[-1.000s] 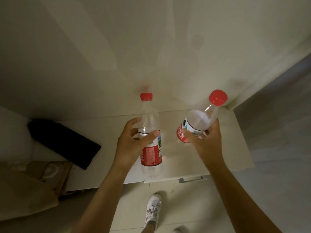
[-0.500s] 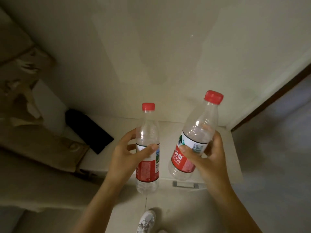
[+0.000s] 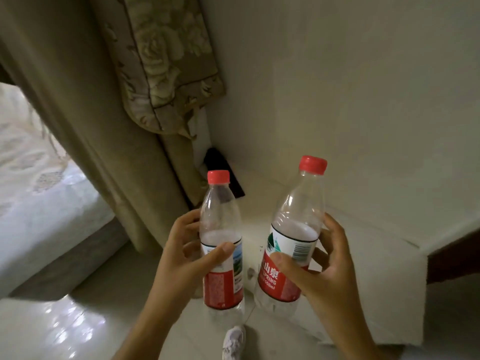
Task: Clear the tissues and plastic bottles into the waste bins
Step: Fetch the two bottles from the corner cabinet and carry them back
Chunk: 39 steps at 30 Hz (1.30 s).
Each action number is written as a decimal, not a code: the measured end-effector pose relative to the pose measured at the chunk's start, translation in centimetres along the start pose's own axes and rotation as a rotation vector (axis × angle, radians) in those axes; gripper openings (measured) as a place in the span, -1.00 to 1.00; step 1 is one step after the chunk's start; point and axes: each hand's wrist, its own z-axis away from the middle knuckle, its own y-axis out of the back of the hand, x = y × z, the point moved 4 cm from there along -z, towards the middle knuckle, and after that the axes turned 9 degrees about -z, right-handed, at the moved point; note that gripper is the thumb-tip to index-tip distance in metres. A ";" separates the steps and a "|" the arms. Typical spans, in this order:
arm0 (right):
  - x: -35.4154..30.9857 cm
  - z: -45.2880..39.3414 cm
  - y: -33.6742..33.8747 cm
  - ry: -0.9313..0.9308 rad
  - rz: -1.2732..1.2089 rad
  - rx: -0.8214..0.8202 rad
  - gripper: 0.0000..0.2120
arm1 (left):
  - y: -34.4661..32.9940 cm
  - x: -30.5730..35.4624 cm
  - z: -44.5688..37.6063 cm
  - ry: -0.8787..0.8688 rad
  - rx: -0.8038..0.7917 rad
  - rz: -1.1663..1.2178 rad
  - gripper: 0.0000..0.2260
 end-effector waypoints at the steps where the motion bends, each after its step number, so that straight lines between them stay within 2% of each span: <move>1: 0.4 0.3 -0.8 -0.021 -0.022 -0.041 -0.11 | 0.9 -0.6 1.0 0.024 0.030 -0.010 -0.49; 7: 1.6 2.4 -7.4 -0.085 -0.092 -0.316 -0.19 | 6.7 -3.8 6.6 0.118 0.238 -0.084 -0.44; 10: 1.6 3.7 -10.1 -0.117 -0.101 -0.433 -0.14 | 9.1 -4.8 8.6 0.136 0.320 -0.088 -0.47; 16: 2.7 6.6 -15.0 -0.169 -0.078 -0.549 -0.14 | 13.6 -5.7 12.4 0.112 0.431 -0.094 -0.42; 19: 2.0 8.6 -19.1 -0.189 -0.104 -0.639 -0.22 | 17.4 -6.2 15.4 0.128 0.499 -0.074 -0.46; 22: 1.3 11.5 -23.9 -0.165 -0.085 -0.757 -0.23 | 22.1 -7.5 19.8 0.153 0.577 -0.063 -0.40; 24: 0.9 14.4 -27.2 -0.143 -0.044 -0.844 -0.21 | 25.4 -8.8 23.3 0.165 0.650 -0.032 -0.37; 27: 0.6 20.0 -32.2 -0.136 -0.015 -0.939 -0.30 | 29.9 -10.8 28.7 0.185 0.731 0.024 -0.34; 33: -0.4 33.2 -41.7 -0.082 0.069 -1.206 -0.35 | 38.0 -14.1 40.6 0.170 0.933 0.093 -0.36; 39: -1.3 45.4 -49.7 -0.025 0.055 -1.466 -0.20 | 44.6 -16.9 53.4 0.246 1.200 0.115 -0.27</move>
